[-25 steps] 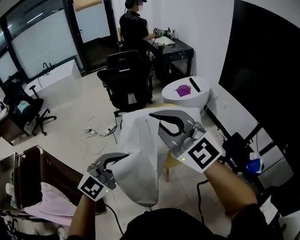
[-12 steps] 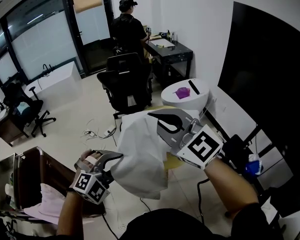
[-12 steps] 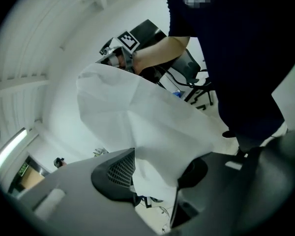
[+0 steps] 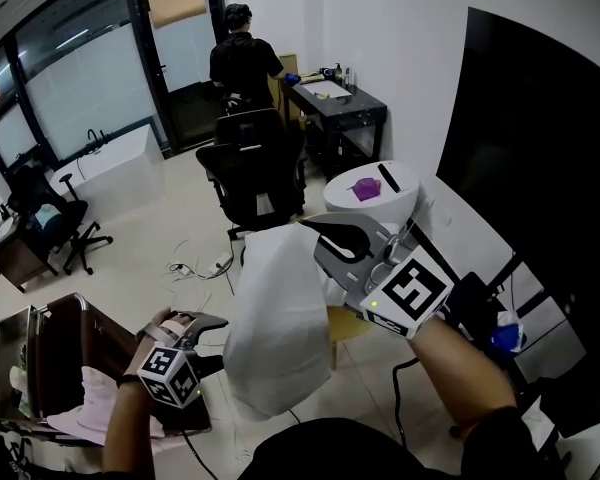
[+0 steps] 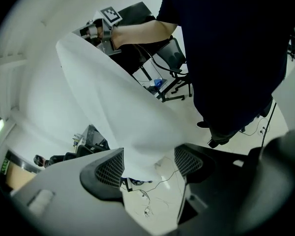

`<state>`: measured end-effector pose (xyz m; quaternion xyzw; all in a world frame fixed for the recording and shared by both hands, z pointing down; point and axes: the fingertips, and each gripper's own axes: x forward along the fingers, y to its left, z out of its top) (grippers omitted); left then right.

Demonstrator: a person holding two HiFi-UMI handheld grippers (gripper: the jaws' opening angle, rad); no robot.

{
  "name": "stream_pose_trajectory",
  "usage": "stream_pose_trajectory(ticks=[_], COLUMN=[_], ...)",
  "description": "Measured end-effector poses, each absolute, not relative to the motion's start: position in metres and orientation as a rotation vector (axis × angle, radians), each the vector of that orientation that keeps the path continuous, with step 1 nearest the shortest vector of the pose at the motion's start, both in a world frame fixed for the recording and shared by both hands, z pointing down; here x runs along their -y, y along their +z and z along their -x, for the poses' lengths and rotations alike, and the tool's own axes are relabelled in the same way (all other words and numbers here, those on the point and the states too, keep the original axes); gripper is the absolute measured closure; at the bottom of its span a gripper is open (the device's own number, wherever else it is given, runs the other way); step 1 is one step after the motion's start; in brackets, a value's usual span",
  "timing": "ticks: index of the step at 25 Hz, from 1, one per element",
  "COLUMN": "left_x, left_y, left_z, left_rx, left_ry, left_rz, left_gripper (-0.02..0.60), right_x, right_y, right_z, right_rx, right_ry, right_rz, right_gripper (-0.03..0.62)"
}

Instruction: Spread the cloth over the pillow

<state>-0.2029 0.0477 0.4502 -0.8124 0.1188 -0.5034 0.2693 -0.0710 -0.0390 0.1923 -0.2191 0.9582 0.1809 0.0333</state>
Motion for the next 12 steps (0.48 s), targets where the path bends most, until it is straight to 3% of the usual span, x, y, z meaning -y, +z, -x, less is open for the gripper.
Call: stream_pose_trajectory(ticks=[4,10,12], left_x=[-0.043,-0.047,-0.048], left_y=[0.413,0.293,0.283], left_z=[0.211,0.116,0.082], left_rx=[-0.409,-0.419,-0.357], left_ry=[-1.305,-1.005,-0.96], left_rz=[2.143,1.59,1.348], left_gripper=[0.28,0.468,0.469], right_x=[0.041,0.049,0.05], right_y=[0.2,0.217,0.223], right_z=[0.077,0.083,0.089], right_rx=[-2.987,-3.079,-3.114], right_ry=[0.56,0.438,0.406], right_rz=[0.675,0.665,0.661], right_gripper=[0.586,0.586,0.586])
